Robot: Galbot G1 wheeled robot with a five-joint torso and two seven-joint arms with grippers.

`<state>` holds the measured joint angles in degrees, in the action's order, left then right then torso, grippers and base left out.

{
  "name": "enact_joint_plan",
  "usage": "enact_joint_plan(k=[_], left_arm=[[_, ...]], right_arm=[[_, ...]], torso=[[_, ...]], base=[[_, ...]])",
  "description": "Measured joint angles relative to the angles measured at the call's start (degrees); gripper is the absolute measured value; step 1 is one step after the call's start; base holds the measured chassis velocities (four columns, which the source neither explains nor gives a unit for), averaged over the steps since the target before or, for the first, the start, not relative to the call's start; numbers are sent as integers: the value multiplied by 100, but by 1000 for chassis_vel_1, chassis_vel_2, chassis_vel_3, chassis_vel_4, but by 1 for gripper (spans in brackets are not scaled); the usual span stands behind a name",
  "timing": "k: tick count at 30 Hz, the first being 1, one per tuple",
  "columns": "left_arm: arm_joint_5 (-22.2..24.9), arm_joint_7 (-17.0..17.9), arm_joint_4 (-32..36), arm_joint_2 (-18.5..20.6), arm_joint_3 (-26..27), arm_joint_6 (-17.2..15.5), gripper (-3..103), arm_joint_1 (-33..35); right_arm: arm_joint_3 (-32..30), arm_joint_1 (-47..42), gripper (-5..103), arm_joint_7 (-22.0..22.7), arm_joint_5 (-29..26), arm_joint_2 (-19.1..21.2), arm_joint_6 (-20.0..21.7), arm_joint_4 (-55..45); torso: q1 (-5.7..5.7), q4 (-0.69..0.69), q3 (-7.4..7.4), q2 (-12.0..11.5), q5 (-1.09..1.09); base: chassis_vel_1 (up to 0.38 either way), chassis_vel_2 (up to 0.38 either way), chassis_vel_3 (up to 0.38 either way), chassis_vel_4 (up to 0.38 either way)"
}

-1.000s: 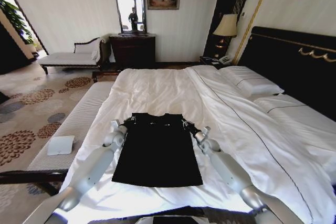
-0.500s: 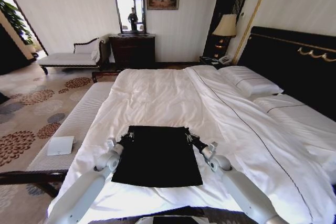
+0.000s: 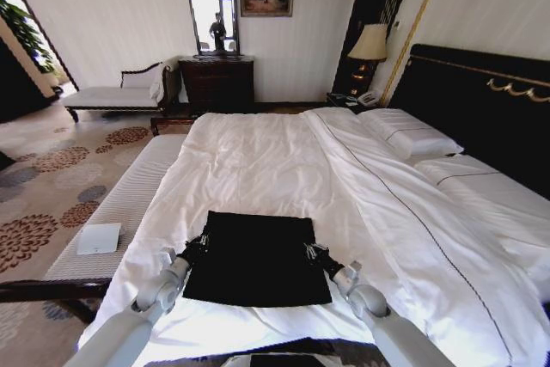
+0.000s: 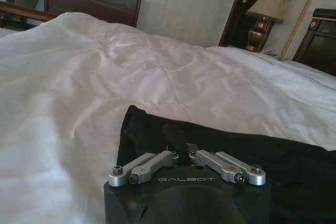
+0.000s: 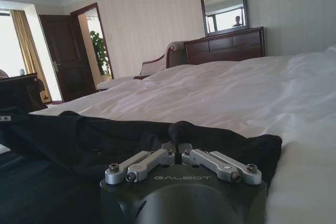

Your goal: Fold the clothes on the bed.

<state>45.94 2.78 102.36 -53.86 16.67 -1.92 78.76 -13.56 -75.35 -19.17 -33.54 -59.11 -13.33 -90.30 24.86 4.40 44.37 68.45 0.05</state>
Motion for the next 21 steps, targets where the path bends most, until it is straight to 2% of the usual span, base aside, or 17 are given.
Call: enact_joint_plan(k=[5,14,21], left_arm=[[-190,2,10,-264,194,62,2,352],[-71,-8,239,-198,536,93,2,562],[-114,3,487,-183,574,73,2,781]], right_arm=[[-116,-270,1,-18,1,-23,0,-281],[-441,-776,1,-124,26,-75,-47,-587],[-781,-1121,1,-238,-60,-3,-99,-818]], torso=[[0,-1,0,0,1],[1,1,1,-1,-1],[0,0,0,-1,-1]], base=[[0,0,0,0],[0,0,0,0],[0,0,0,0]])
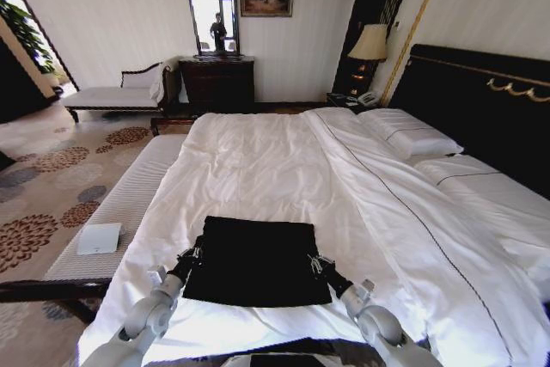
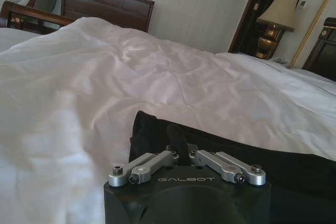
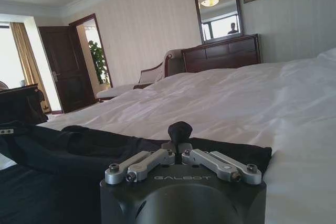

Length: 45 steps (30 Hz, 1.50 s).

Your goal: Fold the clothes on the bed.

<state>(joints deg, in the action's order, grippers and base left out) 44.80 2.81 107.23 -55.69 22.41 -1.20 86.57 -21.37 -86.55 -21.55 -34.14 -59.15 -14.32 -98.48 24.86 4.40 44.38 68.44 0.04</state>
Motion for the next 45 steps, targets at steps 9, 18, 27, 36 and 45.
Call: enact_joint_plan(k=[9,18,27,36,45], left_arm=[[-66,-17,29,-39,121,25,2,229],[-240,-72,178,-93,240,79,2,607],[-250,-87,176,-157,356,96,2,734],[-307,-72,261,-187,356,105,2,851],[-363,-83,222,-250,397,147,2,986]], right_arm=[[-20,-298,1,-147,146,-88,-132,-23],[68,-253,1,-218,260,-161,-235,260],[-12,-455,1,-280,244,-141,-303,228],[-39,-565,1,-300,222,-90,-327,129],[4,-577,1,-326,247,-138,-391,236]], torso=[[0,1,0,0,0],[0,0,0,0,0],[0,0,0,0,0],[0,0,0,0,0],[0,0,0,0,0]], base=[[0,0,0,0],[0,0,0,0],[0,0,0,0],[0,0,0,0],[0,0,0,0]])
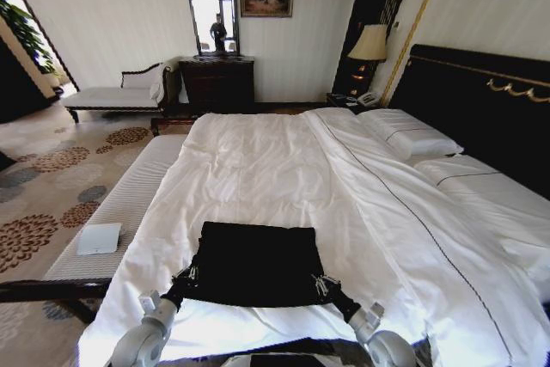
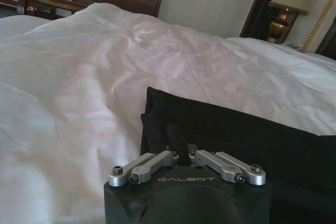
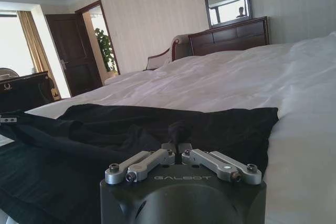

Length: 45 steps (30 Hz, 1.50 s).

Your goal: Fold the clothes on the bed.

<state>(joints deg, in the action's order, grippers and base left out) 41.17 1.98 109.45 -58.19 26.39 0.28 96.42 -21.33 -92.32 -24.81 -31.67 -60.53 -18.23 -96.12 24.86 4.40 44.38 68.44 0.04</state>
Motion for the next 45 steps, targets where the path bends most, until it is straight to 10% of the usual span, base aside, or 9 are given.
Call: enact_joint_plan(k=[19,34,45], left_arm=[[-51,170,-225,111,-200,-113,-2,-175],[-164,132,174,175,194,-127,51,389],[436,179,-83,407,267,-315,94,-662]], right_arm=[[-33,11,1,-87,94,-111,-64,144],[-344,-528,54,-150,176,-427,-306,-81],[-968,-79,97,819,-1437,-160,424,-400]], torso=[[0,0,0,0,0],[0,0,0,0,0],[0,0,1,0,0]], base=[[0,0,0,0],[0,0,0,0],[0,0,0,0]])
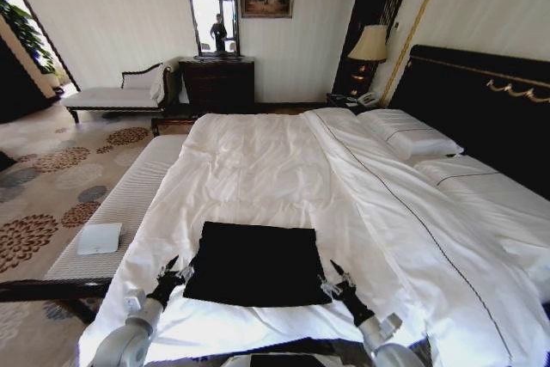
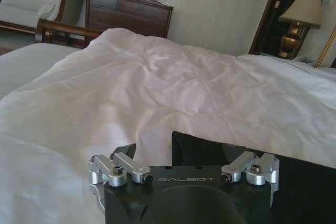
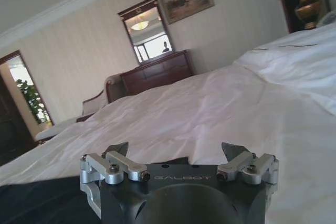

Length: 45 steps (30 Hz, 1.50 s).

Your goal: Fold the clothes on the bed.

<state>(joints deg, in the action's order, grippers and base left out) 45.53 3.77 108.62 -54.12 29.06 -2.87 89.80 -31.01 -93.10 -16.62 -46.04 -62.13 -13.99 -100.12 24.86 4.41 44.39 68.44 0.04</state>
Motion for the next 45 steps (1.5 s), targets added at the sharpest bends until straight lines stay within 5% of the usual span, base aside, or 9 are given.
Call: enact_joint_plan(k=[4,10,20,31,38,45], left_arm=[[440,39,-706,262,-634,-248,99,-1006],[1214,67,-1490,431,-1243,-621,100,-2332],[2035,-229,-2175,433,-1990,-860,98,-3351],[2765,-264,-2297,448,-1934,-1133,97,-3404],[2953,-264,-2048,603,-1670,-1190,96,-3054],[3060,-240,-1840,704,-1575,-1190,96,-2873]], right_arm=[[211,758,99,735,-964,443,919,212],[759,1988,100,774,-2083,711,1847,1130],[1464,3233,100,414,-2554,622,2369,2309],[1304,3248,100,65,-2705,581,2618,2661],[1239,3126,100,-523,-2685,544,2728,2655],[1316,3109,100,-609,-2583,512,2734,2581]], torso=[[1,0,1,0,1],[1,1,2,-1,-1],[2,-1,0,-1,0],[0,0,-1,-1,0],[0,1,-1,0,0],[0,-2,-1,0,1]], base=[[0,0,0,0],[0,0,0,0],[0,0,0,0],[0,0,0,0],[0,0,0,0],[0,0,0,0]])
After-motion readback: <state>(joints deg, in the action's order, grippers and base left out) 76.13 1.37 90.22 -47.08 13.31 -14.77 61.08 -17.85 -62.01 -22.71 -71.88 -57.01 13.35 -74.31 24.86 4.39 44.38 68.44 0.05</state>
